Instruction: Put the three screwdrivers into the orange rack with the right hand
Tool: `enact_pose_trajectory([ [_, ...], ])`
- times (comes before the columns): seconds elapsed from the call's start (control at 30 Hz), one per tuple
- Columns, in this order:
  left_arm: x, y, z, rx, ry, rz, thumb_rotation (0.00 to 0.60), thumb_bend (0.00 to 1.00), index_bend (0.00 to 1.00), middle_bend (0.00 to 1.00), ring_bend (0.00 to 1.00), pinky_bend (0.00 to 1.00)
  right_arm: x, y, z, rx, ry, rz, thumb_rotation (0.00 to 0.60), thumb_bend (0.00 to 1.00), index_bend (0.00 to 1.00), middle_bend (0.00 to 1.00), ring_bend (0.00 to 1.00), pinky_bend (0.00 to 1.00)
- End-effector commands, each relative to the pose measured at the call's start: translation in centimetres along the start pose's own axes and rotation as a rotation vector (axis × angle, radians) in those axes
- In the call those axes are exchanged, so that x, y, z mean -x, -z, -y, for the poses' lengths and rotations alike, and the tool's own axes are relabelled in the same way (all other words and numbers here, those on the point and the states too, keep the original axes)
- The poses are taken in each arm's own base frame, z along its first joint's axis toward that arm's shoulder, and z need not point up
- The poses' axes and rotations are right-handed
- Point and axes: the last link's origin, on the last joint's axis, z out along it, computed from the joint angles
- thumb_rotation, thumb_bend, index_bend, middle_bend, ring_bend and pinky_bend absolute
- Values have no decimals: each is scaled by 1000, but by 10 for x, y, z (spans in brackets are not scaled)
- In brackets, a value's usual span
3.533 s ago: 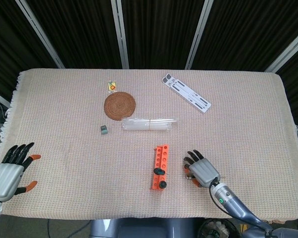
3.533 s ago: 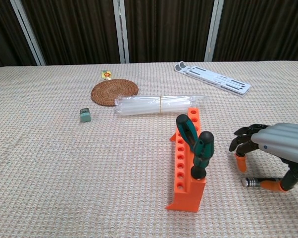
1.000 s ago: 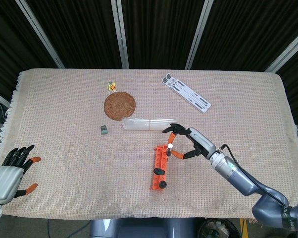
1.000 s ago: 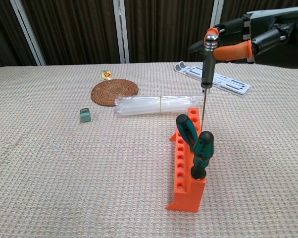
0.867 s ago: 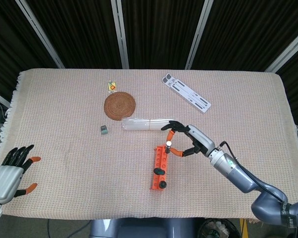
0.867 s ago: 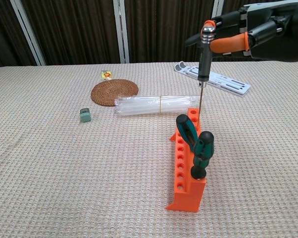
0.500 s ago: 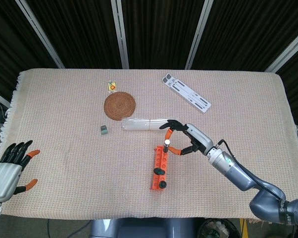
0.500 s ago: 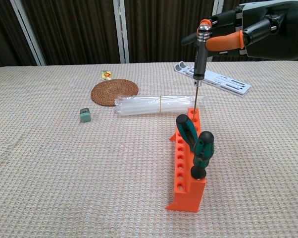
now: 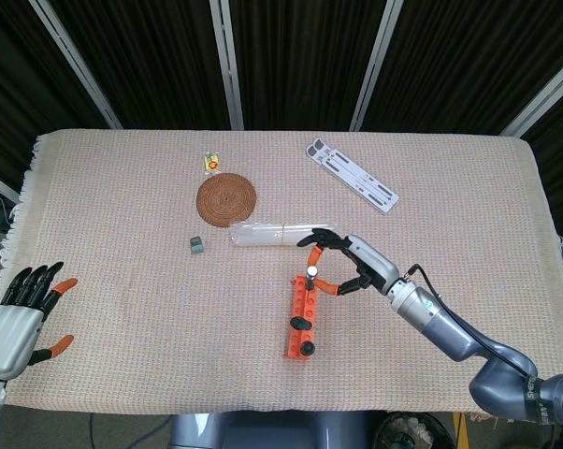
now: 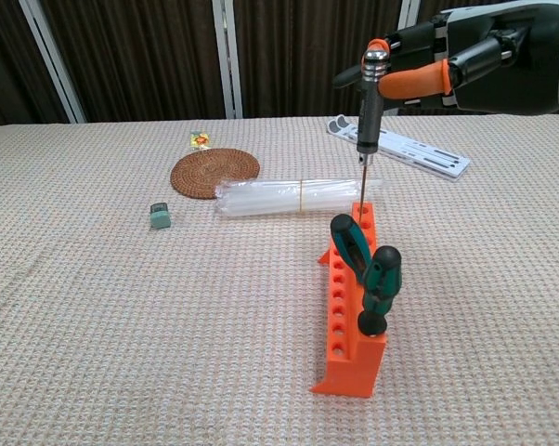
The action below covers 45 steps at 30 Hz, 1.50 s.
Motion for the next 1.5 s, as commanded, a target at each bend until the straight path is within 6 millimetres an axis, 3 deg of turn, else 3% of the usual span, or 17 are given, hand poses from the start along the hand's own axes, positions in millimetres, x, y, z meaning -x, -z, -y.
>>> enact_pose_trajectory([
  [0.03, 0, 0, 0, 0, 0, 4, 600, 184, 177, 0, 0, 0, 1, -2, -2, 6, 2, 4, 600, 440, 599, 216, 0, 0],
  [0.53, 1, 2, 1, -9, 2, 12, 600, 185, 177, 0, 0, 0, -1, -5, -12, 30, 11, -5, 600, 439, 599, 216, 0, 0],
  [1.5, 2, 0, -2, 1, 3, 26, 600, 186, 174, 0, 0, 0, -3, 11, -2, 32, 19, 25, 600, 439, 599, 217, 0, 0],
])
